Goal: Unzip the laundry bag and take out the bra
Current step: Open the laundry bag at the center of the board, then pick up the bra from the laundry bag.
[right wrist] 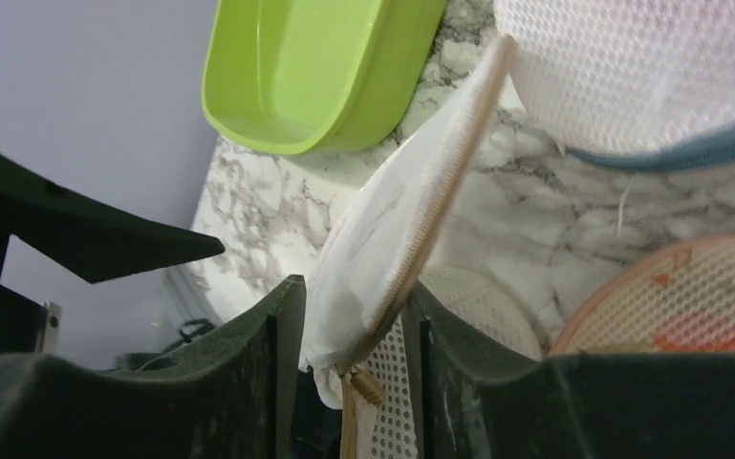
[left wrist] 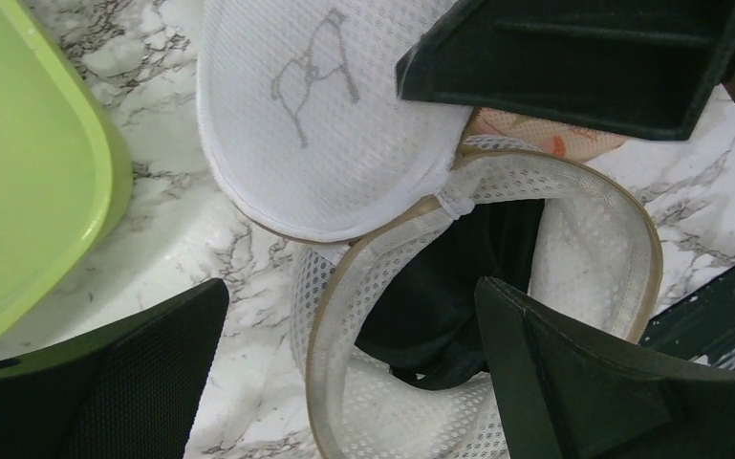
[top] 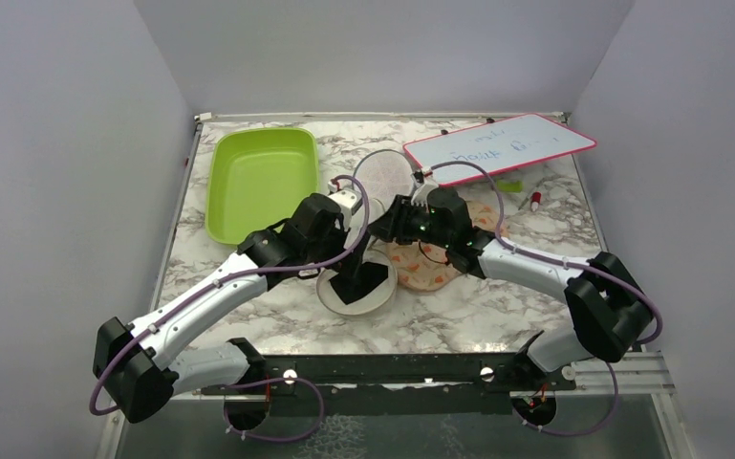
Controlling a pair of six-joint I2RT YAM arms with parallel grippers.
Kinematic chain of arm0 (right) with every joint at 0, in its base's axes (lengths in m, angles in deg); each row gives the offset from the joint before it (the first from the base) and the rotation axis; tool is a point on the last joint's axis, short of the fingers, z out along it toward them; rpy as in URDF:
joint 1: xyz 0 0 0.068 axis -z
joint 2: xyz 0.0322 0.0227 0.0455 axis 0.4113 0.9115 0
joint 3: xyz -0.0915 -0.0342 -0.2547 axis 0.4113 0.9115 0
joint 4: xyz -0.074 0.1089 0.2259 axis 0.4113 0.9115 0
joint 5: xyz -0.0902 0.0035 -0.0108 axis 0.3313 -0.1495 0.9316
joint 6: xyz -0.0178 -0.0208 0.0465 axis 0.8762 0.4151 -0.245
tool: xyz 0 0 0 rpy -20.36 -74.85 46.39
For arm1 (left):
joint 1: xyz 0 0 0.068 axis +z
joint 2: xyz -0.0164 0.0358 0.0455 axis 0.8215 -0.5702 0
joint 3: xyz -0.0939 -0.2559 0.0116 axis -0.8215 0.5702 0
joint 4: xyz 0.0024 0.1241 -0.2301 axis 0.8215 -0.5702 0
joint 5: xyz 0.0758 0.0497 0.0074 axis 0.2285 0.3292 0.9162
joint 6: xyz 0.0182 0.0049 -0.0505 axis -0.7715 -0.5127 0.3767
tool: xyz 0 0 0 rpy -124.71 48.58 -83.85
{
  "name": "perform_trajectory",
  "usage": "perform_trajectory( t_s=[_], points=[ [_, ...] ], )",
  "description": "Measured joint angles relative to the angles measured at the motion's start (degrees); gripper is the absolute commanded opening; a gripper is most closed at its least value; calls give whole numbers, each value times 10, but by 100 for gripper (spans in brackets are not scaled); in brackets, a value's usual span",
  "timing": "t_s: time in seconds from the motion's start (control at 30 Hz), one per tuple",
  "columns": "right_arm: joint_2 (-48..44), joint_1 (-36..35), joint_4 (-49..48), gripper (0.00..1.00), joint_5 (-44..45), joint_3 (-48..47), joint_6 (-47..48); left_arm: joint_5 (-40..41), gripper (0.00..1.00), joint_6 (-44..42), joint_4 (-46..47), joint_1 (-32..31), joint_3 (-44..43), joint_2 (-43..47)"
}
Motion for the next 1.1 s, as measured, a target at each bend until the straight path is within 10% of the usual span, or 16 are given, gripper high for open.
perform_trajectory(
  t_s=[0.43,1.1],
  points=[
    [-73,1,199,69,-41,-40,238,-67,99,-1,23,3,4,1],
    [-107,0,203,9,-150,32,271,-105,57,-5,63,-89,5,-54]
  ],
)
